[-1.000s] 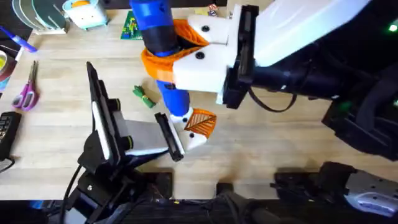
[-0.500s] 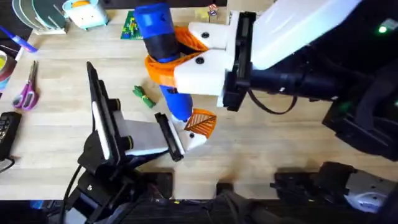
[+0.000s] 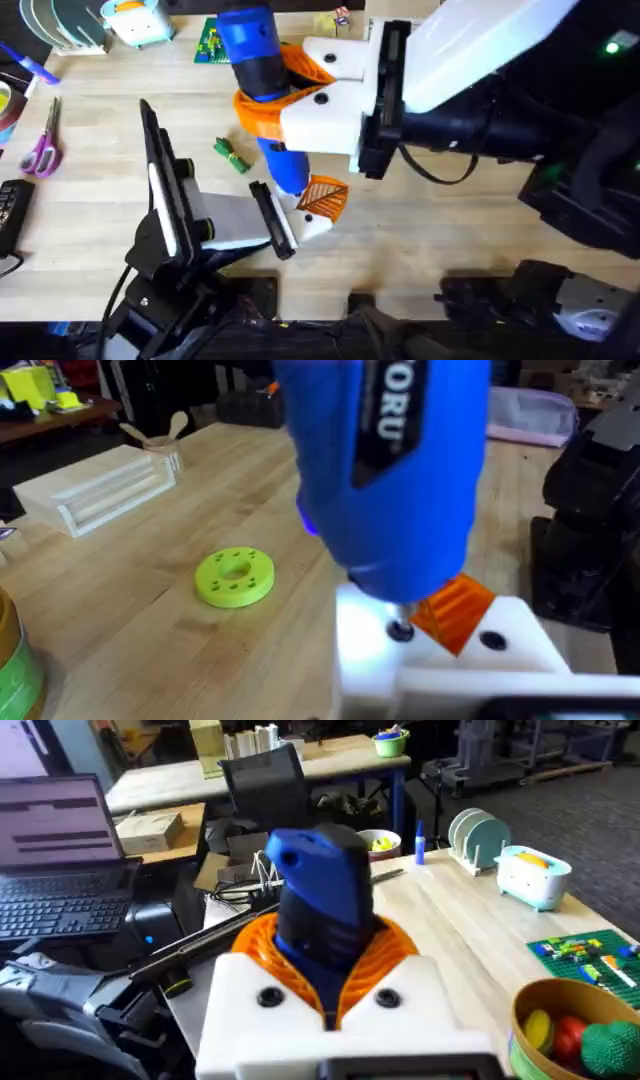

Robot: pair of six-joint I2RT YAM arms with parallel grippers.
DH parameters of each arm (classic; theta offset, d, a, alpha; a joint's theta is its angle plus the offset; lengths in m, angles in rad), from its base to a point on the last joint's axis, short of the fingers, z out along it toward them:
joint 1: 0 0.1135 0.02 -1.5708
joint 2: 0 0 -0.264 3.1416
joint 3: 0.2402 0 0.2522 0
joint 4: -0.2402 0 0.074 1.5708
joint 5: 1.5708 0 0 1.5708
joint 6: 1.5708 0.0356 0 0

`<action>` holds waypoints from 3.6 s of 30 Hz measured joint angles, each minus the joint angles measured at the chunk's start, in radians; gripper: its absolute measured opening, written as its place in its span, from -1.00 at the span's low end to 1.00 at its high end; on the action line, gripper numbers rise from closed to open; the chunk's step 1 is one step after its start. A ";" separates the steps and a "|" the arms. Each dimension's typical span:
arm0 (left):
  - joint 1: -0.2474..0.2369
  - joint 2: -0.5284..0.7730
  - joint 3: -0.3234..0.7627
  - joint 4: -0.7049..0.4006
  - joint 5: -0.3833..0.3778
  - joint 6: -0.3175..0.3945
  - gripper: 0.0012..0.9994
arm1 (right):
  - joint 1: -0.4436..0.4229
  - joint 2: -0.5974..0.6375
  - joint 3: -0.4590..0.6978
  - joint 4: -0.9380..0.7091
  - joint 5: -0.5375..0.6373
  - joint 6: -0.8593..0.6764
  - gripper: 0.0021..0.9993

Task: Pick up the gripper from the table and insert it into the empty holder that is missing its gripper. Then pick up a screw, insert it into the mounting hole, and use the screwdriver to tighten it. Finally, clean up the table by picking up the vegetable and placing it into the bucket.

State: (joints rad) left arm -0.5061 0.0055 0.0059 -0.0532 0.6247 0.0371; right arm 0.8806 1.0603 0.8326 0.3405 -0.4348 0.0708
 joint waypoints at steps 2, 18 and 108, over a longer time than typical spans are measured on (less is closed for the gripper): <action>0.000 0.000 0.000 0.000 0.000 0.000 -0.98 | 0.000 0.000 0.000 0.000 0.000 0.000 -0.96; 0.000 0.000 0.000 0.000 0.000 0.000 -0.98 | -0.136 -0.137 -0.008 0.143 -0.004 -0.007 -0.96; 0.055 0.267 0.728 -0.789 -0.771 -0.188 0.98 | -0.655 0.113 0.023 -0.612 0.523 0.053 0.99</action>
State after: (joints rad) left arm -0.4507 0.2728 0.7344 -0.8421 -0.1459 -0.1511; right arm 0.2253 1.1736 0.8551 -0.2714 0.0880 0.1242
